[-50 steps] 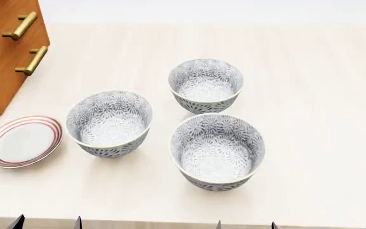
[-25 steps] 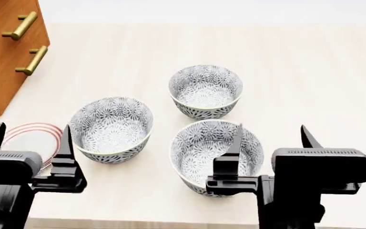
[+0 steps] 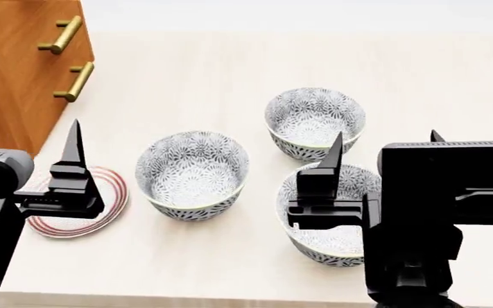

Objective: Stack the bowl at the front on the bowl in the middle.

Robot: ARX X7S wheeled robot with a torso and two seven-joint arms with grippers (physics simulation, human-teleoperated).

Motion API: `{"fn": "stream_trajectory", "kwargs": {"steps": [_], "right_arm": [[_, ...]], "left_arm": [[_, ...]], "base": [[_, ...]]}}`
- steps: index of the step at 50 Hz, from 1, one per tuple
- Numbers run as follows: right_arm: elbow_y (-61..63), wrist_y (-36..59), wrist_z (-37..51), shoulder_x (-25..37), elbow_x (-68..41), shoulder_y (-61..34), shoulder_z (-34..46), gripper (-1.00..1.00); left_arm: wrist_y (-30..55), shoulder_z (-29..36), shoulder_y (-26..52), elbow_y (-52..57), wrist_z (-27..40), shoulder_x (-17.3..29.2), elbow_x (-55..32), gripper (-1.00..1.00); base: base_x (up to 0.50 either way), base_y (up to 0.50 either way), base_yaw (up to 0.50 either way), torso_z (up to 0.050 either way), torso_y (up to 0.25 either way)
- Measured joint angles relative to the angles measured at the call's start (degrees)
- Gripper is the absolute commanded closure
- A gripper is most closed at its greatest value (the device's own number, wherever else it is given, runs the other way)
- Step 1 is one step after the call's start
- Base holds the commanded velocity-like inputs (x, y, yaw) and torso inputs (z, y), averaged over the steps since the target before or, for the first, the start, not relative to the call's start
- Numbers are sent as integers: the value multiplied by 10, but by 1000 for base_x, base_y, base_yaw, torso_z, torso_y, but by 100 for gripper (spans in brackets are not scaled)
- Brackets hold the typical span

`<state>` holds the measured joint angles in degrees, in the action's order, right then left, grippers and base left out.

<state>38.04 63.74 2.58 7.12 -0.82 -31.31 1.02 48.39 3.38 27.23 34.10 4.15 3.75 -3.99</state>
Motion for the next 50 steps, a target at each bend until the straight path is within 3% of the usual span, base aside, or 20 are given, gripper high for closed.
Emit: {"fn": "stream_trajectory", "kwargs": {"steps": [6,13,46,50], "right_arm": [[2,11,3,3,0,-7,8,-100],[-2,12,3,3,-6,-10,14,-100],[2,17,1,9,-30,-11,13,-100],[-1,17,3,9,-31,-12,13,-100]], "left_arm": [[7,3,5,5,6,5,-4,-100],[10,5,7,6,12,10,-7,-100],[5,20,9,1,36,26,-27,-100],[4,21,10,-1,38,28,-29,-100]], "base": [[0,500,0,0,0],[0,0,0,0,0],[500,0,0,0,0],[64,0,0,0,0]]}}
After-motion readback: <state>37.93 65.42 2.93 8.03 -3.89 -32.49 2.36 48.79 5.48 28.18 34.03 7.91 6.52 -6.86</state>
